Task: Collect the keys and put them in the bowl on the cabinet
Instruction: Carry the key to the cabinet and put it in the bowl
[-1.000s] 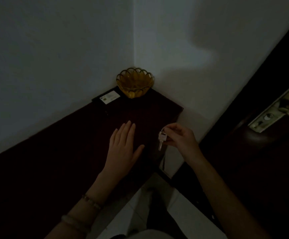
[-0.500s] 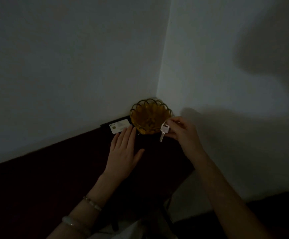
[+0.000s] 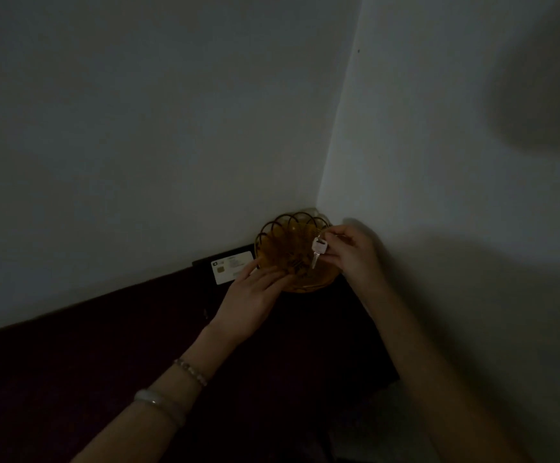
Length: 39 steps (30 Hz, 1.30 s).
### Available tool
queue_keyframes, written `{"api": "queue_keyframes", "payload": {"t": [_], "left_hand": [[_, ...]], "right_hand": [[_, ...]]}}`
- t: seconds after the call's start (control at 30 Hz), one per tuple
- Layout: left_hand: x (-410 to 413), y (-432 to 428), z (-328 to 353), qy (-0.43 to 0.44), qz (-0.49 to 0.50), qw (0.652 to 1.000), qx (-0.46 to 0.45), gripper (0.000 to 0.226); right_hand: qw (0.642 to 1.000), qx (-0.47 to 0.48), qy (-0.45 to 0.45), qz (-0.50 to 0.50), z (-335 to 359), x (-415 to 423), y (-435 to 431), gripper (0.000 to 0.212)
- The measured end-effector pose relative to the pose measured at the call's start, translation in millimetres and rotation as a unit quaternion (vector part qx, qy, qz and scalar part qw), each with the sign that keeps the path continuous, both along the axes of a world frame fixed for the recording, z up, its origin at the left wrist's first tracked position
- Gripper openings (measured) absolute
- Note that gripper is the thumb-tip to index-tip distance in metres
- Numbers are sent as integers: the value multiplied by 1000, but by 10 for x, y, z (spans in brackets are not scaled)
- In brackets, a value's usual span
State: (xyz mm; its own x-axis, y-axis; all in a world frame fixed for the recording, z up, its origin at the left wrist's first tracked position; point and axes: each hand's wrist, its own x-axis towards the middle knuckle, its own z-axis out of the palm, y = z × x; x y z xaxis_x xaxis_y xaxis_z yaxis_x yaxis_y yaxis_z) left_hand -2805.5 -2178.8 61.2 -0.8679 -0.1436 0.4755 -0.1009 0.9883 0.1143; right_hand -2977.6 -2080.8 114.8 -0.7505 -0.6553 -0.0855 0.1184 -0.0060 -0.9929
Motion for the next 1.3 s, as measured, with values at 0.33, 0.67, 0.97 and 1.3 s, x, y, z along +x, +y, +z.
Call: {"api": "queue_keyframes", "payload": {"t": [0.33,0.67,0.97,1.3], "left_hand": [[43,-95,-130,37,-66,997,-8,24],[128,-43,-238,53,-98,994,-2,24],[122,-10,-157,49,-88,995,5,26],[59,-18,-50,26,-58,998,19,31]], "right_hand": [[988,105,44,105,-32,39,-257,15],[963,236,97,88,-330,26,-400,19],[927,283,243,44,-433,-8,-426,16],[936,238,251,57,-300,77,-148,29]]}}
